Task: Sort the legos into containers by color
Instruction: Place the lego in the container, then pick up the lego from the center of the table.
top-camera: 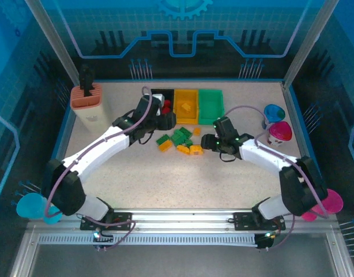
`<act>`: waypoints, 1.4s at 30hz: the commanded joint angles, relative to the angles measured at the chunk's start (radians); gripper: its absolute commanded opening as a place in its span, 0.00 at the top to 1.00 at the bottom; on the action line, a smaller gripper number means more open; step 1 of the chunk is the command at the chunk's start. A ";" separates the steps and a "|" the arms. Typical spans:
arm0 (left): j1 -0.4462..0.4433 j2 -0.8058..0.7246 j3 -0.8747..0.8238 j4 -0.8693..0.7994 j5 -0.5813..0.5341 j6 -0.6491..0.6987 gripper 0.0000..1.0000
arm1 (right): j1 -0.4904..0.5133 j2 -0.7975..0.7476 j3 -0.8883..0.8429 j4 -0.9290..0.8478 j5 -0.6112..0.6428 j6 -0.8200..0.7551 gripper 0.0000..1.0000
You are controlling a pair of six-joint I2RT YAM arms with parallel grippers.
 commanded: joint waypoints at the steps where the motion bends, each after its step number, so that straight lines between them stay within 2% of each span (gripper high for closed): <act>1: -0.006 -0.078 -0.069 0.013 -0.008 -0.025 0.28 | 0.026 0.078 0.098 -0.074 0.035 -0.018 0.39; 11: -0.006 -0.156 -0.173 0.003 -0.026 -0.037 0.28 | 0.040 0.276 0.281 -0.222 0.128 0.004 0.40; 25: -0.006 -0.172 -0.230 0.026 -0.021 -0.065 0.28 | 0.044 0.401 0.328 -0.223 0.145 0.047 0.44; 36: -0.007 -0.181 -0.253 0.016 -0.030 -0.063 0.28 | 0.042 0.378 0.317 -0.236 0.156 0.037 0.63; 42: -0.007 -0.211 -0.280 0.011 -0.037 -0.066 0.27 | 0.046 0.310 0.344 -0.258 0.180 0.018 0.67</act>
